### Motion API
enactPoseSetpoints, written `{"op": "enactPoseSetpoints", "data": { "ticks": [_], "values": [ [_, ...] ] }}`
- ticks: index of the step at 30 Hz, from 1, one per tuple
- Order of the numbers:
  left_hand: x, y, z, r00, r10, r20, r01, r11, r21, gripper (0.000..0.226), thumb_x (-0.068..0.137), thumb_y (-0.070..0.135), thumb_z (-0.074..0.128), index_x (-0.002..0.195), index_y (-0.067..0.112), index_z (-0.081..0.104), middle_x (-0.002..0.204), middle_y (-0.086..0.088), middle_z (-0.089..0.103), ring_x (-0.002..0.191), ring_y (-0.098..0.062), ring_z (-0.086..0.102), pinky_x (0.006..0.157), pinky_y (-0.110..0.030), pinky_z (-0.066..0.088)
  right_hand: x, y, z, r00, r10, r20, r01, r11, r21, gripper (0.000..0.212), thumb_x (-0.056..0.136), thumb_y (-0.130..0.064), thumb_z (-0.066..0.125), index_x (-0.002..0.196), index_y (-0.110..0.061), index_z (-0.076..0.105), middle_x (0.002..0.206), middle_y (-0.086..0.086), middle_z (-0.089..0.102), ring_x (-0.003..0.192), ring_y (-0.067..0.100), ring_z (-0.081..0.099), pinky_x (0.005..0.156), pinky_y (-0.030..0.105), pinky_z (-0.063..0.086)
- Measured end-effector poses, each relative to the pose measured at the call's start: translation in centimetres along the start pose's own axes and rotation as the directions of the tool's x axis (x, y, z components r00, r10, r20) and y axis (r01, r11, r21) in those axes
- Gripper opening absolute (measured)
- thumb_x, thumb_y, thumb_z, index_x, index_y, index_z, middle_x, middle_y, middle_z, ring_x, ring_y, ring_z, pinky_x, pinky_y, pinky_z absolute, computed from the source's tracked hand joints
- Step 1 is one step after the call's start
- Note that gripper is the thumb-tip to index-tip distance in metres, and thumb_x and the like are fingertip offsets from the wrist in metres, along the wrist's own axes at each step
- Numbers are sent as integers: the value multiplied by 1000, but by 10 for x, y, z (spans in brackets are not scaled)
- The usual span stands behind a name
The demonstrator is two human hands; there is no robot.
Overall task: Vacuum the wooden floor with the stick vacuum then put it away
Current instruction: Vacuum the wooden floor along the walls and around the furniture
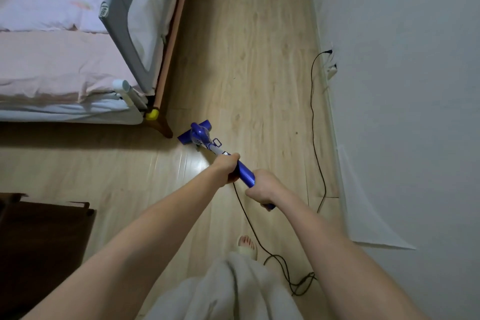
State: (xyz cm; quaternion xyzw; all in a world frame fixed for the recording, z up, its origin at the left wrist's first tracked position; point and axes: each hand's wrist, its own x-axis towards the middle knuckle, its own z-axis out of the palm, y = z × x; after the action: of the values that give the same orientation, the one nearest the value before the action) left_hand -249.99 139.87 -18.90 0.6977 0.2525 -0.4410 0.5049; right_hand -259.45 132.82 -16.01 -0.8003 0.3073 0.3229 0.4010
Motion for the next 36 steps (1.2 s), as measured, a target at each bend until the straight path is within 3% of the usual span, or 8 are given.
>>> {"op": "enactPoseSetpoints", "data": {
  "ticks": [5,10,13,17,22,28,32,36],
  "values": [
    [17,17,6,999,41,-8,-42,999,-18,16,92,15,53,103,5,47,88,-12,55,75,-22,56,73,-32,52,6,-9,-18,1000,-27,-4,27,999,29,26,82,-6,47,108,-11,46,95,12,53,59,25,54,45,28,49],
    [7,22,-6,996,52,70,-54,998,17,8,90,15,51,95,8,50,82,-9,54,68,-19,53,55,-27,47,-28,-28,-20,999,-11,-49,15,996,89,17,80,-6,47,93,-17,44,81,2,50,63,22,53,53,30,50],
    [7,35,-32,992,81,100,-88,994,64,6,91,15,50,87,10,49,79,-8,53,68,-18,52,57,-27,49,-28,-55,-15,999,-30,-29,34,992,125,17,84,-6,48,97,-15,42,78,0,46,54,16,48,41,24,41],
    [25,56,-68,992,96,79,-101,992,71,8,92,14,51,85,13,49,79,-8,53,77,-21,53,68,-29,50,-4,-95,4,1000,-31,1,30,977,212,22,83,-5,49,104,-10,45,84,3,48,55,17,50,39,24,42],
    [64,85,-92,995,76,71,-80,995,55,7,92,14,51,87,11,48,79,-7,52,68,-18,52,61,-26,48,50,-125,4,1000,-9,25,4,983,183,20,83,-4,50,102,-9,44,90,10,50,54,23,51,38,25,41],
    [107,131,-111,996,42,81,-48,996,80,9,91,13,55,93,7,50,79,-8,55,67,-18,55,59,-27,49,110,-153,0,1000,2,24,-7,978,208,18,79,-3,48,93,-13,42,82,11,49,51,27,50,39,25,41],
    [129,151,-135,995,26,101,-30,999,38,4,90,7,55,88,6,52,77,-9,56,68,-18,57,62,-27,50,132,-180,13,999,26,28,-32,974,226,28,75,-8,52,102,-15,45,88,12,54,64,31,56,49,31,48],
    [134,163,-145,993,37,116,-43,998,50,4,91,8,54,90,6,51,77,-9,54,66,-17,54,61,-27,49,139,-195,12,1000,26,13,-28,970,239,26,74,-9,51,99,-15,45,82,10,52,62,29,54,52,31,48]
  ]
}}
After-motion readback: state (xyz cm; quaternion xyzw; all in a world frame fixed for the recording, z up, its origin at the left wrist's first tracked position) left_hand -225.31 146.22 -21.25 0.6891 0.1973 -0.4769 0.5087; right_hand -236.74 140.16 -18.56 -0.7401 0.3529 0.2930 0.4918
